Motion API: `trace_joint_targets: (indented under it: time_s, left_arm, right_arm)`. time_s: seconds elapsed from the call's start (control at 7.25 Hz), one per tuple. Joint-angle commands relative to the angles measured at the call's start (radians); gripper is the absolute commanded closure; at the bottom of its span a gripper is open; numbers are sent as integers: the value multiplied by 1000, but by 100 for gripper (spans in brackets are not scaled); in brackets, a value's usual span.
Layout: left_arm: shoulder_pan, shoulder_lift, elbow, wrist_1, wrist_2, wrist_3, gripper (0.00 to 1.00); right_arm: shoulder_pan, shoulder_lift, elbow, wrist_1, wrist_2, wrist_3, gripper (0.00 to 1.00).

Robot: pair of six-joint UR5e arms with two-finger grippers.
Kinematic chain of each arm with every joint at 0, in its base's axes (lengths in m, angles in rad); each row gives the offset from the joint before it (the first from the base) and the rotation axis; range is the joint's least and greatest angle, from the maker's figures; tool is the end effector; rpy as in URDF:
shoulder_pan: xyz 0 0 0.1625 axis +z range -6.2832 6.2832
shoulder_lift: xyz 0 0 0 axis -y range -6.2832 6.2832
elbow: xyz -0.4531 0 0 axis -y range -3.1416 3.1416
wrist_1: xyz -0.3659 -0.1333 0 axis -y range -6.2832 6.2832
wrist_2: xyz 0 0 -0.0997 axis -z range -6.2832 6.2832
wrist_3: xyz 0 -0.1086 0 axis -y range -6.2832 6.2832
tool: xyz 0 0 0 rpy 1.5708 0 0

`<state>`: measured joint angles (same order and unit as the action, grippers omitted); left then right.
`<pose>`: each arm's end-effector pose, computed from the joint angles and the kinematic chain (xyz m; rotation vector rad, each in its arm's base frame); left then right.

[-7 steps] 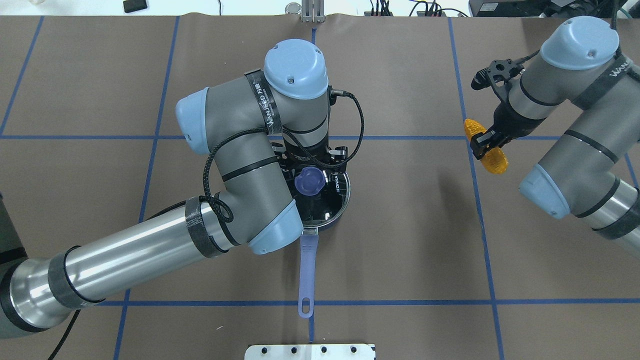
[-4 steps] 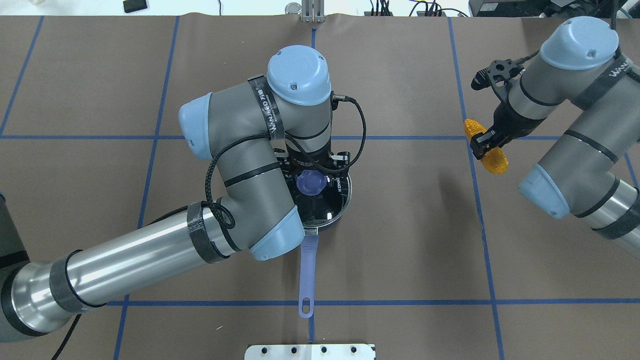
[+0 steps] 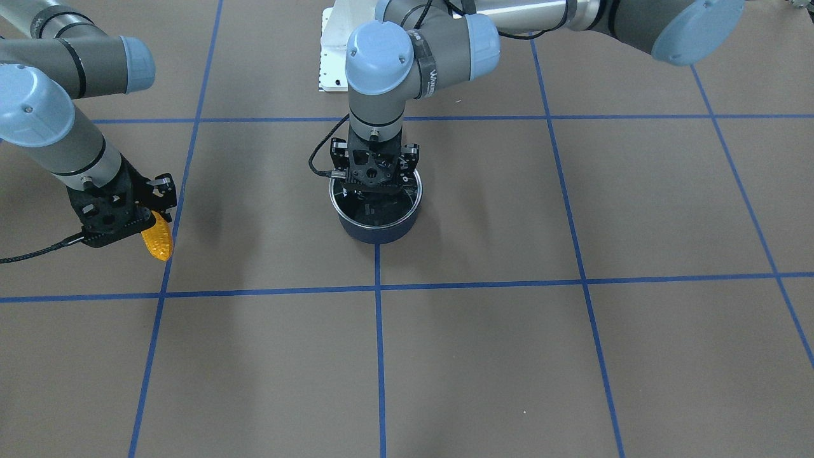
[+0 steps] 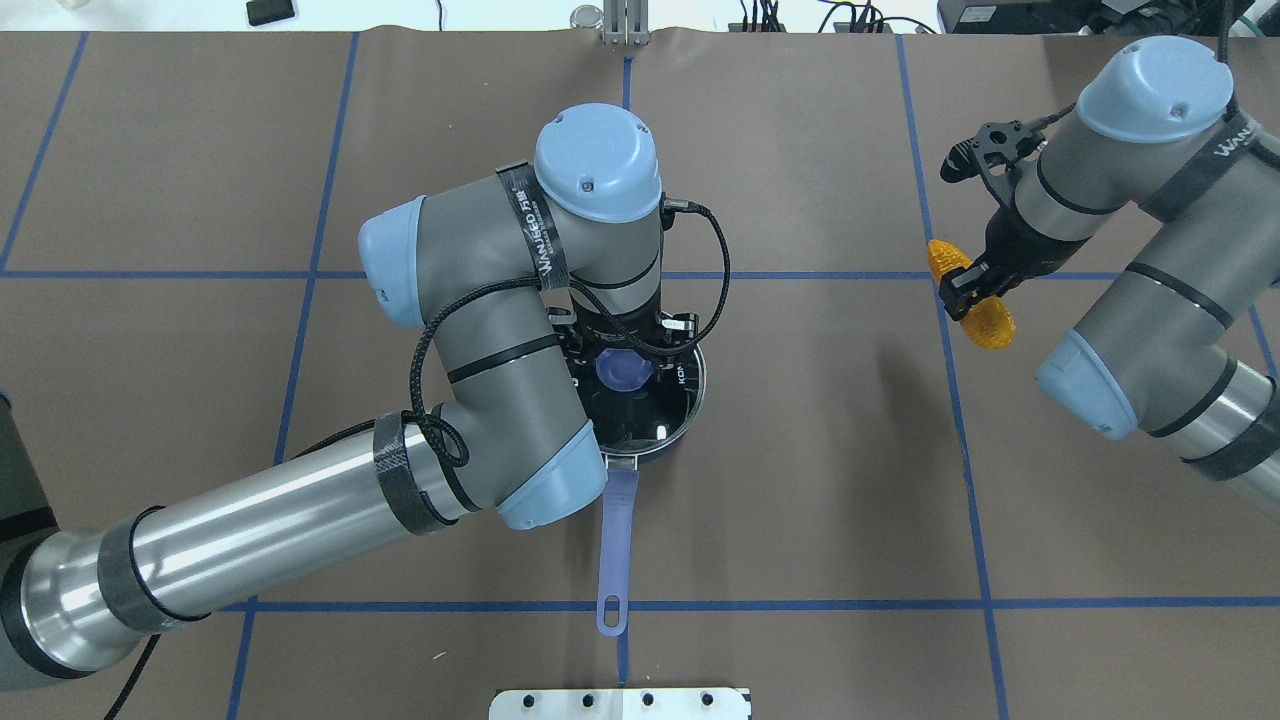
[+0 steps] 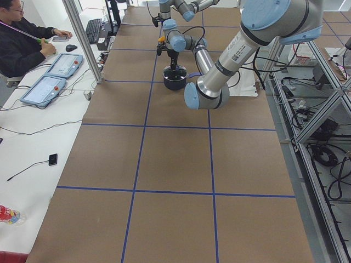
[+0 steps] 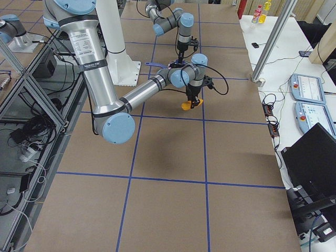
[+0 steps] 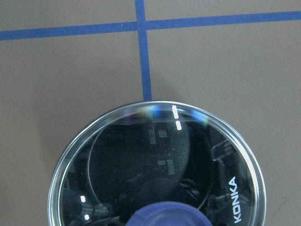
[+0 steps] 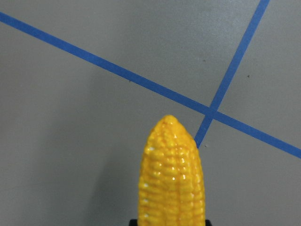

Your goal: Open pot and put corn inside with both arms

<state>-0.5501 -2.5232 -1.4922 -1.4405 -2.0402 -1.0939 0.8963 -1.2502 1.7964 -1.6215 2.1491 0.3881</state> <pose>0.5894 -0.4602 0.1484 -0.0313 0.8545 0.1058 -0.3085 -0.5042 0.4350 0.1291 -0.7371 -0.4162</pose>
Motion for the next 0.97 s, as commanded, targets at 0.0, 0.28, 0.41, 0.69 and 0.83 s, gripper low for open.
trace_joint_targets:
  time_s: [0.0, 0.28, 0.41, 0.69, 0.83]
  left_arm:
    - [-1, 1, -11, 2, 0, -1, 44]
    - [-1, 3, -22, 2, 0, 0, 44]
    - [-2, 24, -52, 2, 0, 5, 44]
    - [-8, 41, -86, 0, 2, 17, 44]
    - [-26, 41, -89, 0, 3, 22, 44]
  right_arm:
    - [-4, 0, 0, 0, -3, 0, 60]
    - [-4, 2, 0, 0, -1, 0, 60]
    - [-7, 6, 0, 0, 5, 0, 60]
    - [-17, 50, 4, -3, 9, 15, 60]
    - [-31, 75, 8, -5, 9, 20, 60]
